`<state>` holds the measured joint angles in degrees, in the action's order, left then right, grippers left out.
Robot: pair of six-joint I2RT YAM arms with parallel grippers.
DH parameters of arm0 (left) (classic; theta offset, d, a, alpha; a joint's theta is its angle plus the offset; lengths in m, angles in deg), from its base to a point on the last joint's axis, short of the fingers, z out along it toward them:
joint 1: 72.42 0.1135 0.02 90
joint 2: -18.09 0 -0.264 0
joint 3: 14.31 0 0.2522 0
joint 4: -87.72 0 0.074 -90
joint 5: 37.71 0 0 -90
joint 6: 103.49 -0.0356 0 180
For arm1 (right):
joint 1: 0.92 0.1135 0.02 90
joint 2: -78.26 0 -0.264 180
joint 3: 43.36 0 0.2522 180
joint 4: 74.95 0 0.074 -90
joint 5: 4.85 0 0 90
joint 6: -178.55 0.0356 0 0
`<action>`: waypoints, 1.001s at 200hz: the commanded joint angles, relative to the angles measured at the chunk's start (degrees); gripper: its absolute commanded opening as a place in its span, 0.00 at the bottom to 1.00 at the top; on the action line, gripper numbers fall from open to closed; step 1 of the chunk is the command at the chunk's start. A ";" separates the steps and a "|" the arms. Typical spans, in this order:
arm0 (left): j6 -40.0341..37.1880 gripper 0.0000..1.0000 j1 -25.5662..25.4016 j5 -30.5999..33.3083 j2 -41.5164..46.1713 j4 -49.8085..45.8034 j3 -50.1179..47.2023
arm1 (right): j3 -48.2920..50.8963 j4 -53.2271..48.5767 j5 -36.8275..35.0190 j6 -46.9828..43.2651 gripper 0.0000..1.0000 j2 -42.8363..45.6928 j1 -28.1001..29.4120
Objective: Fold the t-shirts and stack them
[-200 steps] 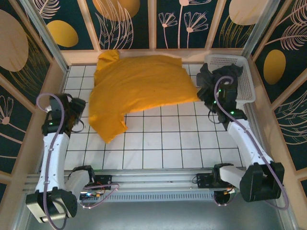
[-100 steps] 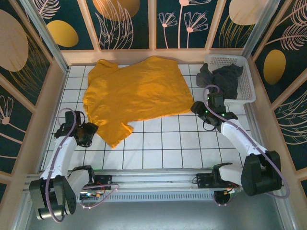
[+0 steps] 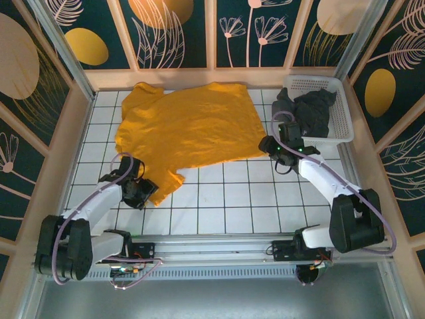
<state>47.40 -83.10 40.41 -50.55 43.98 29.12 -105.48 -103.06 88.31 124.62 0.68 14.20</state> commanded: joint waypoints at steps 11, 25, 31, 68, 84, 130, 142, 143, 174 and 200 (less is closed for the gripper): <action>2.75 0.53 -5.91 2.34 -5.90 2.35 2.26 | -2.66 1.64 -2.15 -0.92 0.61 -2.65 0.74; 2.37 0.48 -8.24 3.92 -8.76 2.48 3.16 | -3.13 1.86 -2.18 -0.75 0.60 -3.65 0.83; 2.10 0.46 -8.76 4.65 -9.92 2.72 3.48 | -3.31 1.85 -2.21 -0.59 0.60 -3.93 0.82; -0.59 0.00 -9.27 10.42 -14.98 2.92 6.05 | -4.07 2.01 -3.43 0.30 0.59 -6.01 1.19; -0.88 0.00 -9.27 15.35 -13.26 -1.17 7.69 | -4.83 0.90 -5.14 0.48 0.58 -7.37 1.41; 2.36 0.00 -9.25 29.05 1.26 -14.62 9.79 | -5.65 -2.20 -12.61 1.38 0.58 -10.56 1.72; 2.65 0.00 -9.19 29.04 2.74 -15.28 10.18 | -6.18 -1.99 -12.56 0.69 0.58 -12.31 1.97; 2.66 0.00 -9.19 28.99 2.78 -15.33 10.20 | -6.24 -1.99 -12.56 0.63 0.58 -12.41 2.00; 3.72 0.00 -9.21 28.58 2.16 -15.37 11.06 | -8.97 -3.10 -13.09 -1.02 0.55 -18.56 2.88; 3.65 0.00 -9.19 27.88 1.19 -14.28 11.45 | -10.37 -2.26 -13.98 -2.85 0.49 -21.71 2.95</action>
<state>49.93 -92.32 66.77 -48.49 31.43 39.24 -113.28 -104.15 76.97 124.12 -18.71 16.82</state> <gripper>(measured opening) 0.045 0.513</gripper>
